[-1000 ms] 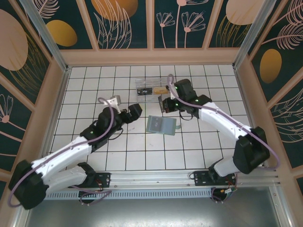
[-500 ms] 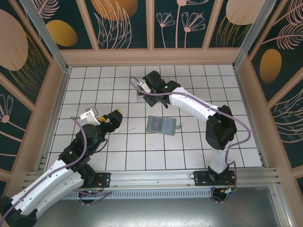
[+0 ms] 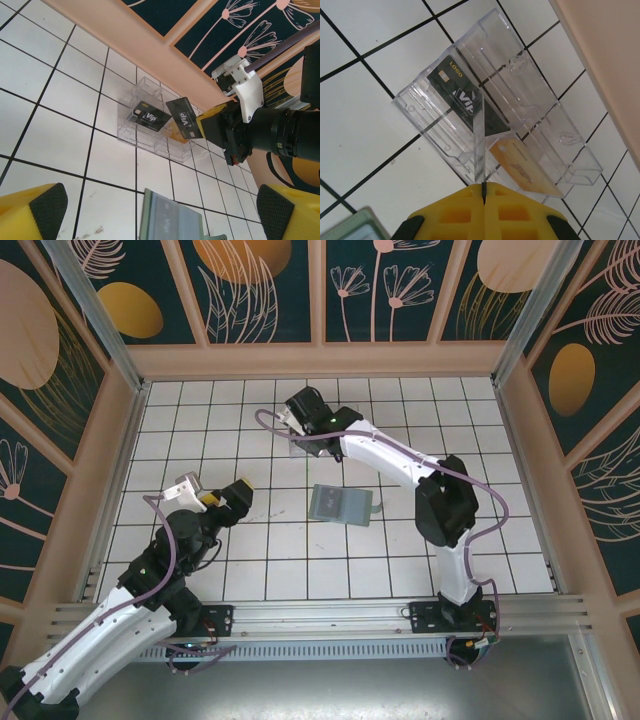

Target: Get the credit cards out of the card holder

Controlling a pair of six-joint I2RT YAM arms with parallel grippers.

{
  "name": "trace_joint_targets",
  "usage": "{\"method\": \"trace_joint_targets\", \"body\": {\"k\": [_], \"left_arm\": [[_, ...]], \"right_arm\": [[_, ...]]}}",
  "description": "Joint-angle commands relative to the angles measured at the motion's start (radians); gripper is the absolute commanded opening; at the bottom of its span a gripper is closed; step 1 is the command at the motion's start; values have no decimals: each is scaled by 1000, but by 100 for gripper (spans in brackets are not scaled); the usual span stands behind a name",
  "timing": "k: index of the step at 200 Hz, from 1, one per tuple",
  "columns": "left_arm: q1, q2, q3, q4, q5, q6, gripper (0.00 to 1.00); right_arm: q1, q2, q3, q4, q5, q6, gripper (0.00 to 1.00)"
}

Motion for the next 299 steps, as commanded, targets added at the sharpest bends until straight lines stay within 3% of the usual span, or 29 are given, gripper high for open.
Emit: {"method": "trace_joint_targets", "body": {"k": [1, 86, 168, 299], "left_arm": [[4, -5, -13, -5, -12, -3, 98], [3, 24, -20, 7, -10, -5, 99], [4, 34, -12, -3, -14, -2, 99], [4, 53, 0, -9, -20, -1, 99]], "right_arm": [[-2, 32, 43, 22, 32, -35, 0], [-13, 46, 43, 80, -14, -82, 0], [-11, 18, -83, 209, -28, -287, 0], [4, 6, -196, 362, -1, -491, 0]]}}
